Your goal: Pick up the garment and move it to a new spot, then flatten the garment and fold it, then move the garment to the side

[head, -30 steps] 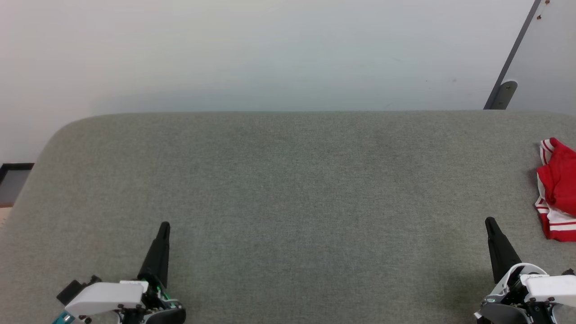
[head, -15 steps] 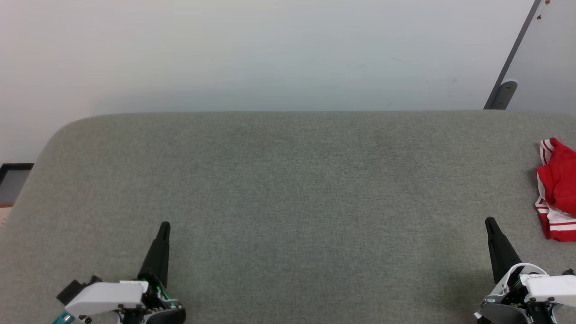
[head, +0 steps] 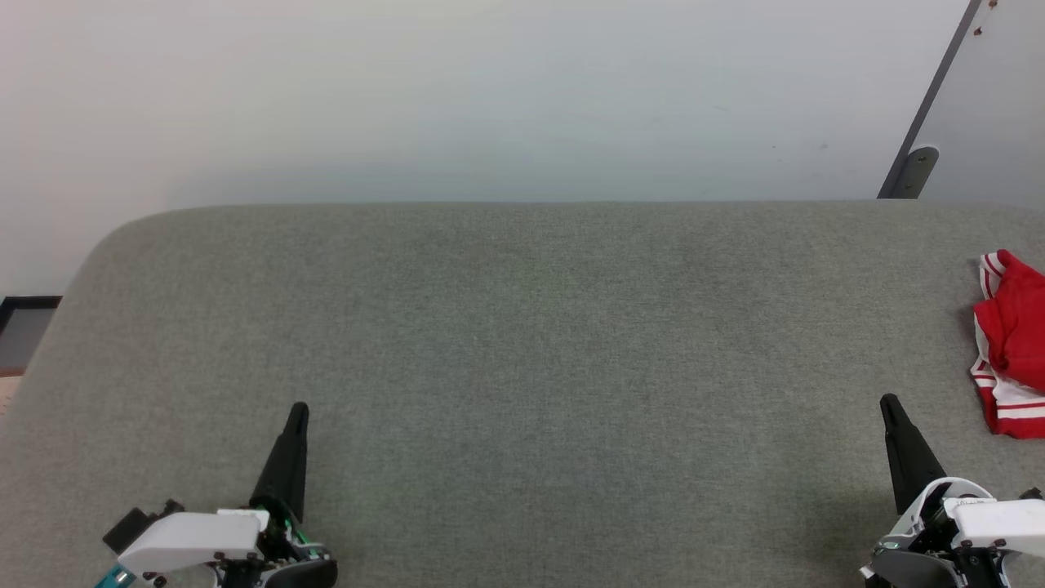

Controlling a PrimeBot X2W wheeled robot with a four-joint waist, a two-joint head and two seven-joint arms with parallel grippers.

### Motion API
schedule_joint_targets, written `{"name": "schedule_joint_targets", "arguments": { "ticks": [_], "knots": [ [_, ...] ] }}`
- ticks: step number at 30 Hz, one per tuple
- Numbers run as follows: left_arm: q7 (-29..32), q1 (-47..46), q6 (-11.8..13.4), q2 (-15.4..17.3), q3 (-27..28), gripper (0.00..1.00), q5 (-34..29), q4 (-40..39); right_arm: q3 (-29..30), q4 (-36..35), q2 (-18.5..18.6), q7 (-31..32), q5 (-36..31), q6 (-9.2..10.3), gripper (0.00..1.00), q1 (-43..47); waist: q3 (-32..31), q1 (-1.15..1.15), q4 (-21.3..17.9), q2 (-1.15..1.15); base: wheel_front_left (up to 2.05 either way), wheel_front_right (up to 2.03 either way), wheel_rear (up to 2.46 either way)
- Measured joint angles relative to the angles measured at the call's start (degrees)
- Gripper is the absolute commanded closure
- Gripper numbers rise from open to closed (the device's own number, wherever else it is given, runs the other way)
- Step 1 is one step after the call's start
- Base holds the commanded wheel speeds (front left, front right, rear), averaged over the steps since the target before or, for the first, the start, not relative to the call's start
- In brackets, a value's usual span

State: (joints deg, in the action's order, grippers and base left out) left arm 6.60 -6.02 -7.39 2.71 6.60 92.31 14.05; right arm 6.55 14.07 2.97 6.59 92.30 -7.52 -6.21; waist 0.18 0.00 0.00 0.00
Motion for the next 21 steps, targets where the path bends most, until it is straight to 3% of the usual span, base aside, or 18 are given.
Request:
{"name": "schedule_joint_targets", "arguments": {
  "ticks": [21],
  "knots": [
    [0.0,0.0,0.0,0.0,0.0,1.0,0.0,0.0,0.0,0.0,0.0,0.0,0.0,0.0,1.0,0.0,0.0,0.0,0.0,0.0,0.0,0.0,0.0]
  ]
}}
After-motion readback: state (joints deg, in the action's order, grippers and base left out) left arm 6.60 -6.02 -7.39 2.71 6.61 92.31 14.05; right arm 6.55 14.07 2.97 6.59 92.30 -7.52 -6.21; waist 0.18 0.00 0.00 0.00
